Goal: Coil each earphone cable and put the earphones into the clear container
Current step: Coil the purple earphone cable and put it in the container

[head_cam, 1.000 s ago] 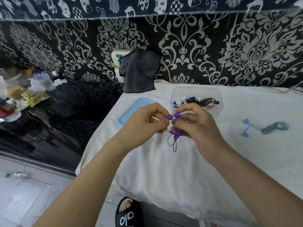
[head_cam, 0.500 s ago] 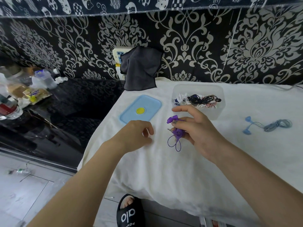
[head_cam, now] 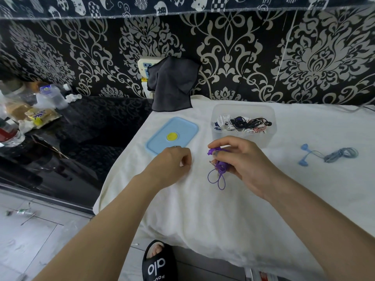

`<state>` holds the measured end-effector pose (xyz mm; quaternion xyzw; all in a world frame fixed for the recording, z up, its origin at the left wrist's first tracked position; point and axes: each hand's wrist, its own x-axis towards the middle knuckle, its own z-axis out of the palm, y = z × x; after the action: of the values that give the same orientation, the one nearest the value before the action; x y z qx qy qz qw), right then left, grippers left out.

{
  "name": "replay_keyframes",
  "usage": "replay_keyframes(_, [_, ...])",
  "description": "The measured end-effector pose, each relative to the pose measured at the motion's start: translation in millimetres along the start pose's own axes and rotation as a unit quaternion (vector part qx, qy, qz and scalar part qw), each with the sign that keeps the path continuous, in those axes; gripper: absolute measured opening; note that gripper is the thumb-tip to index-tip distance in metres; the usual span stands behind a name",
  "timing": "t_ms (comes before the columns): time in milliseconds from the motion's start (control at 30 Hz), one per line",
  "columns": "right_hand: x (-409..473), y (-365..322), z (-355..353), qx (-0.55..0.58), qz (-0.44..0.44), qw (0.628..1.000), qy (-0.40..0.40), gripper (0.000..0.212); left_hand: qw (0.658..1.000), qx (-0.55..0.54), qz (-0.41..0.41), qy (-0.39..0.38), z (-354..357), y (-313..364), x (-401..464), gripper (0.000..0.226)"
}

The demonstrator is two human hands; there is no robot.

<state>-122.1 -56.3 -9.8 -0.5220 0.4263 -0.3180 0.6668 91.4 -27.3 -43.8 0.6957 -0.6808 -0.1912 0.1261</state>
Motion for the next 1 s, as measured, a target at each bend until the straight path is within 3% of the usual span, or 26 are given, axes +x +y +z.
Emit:
replay_keyframes(200, [-1,-1,-3,0.001,-0.018,1.0,0.006,0.019,0.993,-0.119,0.022,0.013,-13,24,-4,0.014])
replay_keyframes(433, [-2,-3,-6,-0.009,-0.046,0.999,0.021,0.015,0.959,-0.282,0.025,0.01,-26,54,-8,0.007])
replay_keyframes(1000, [-4,-4,-10,-0.043,-0.095,0.994,0.045,0.015,0.953,-0.303,0.023,0.013,-31,66,-10,0.016])
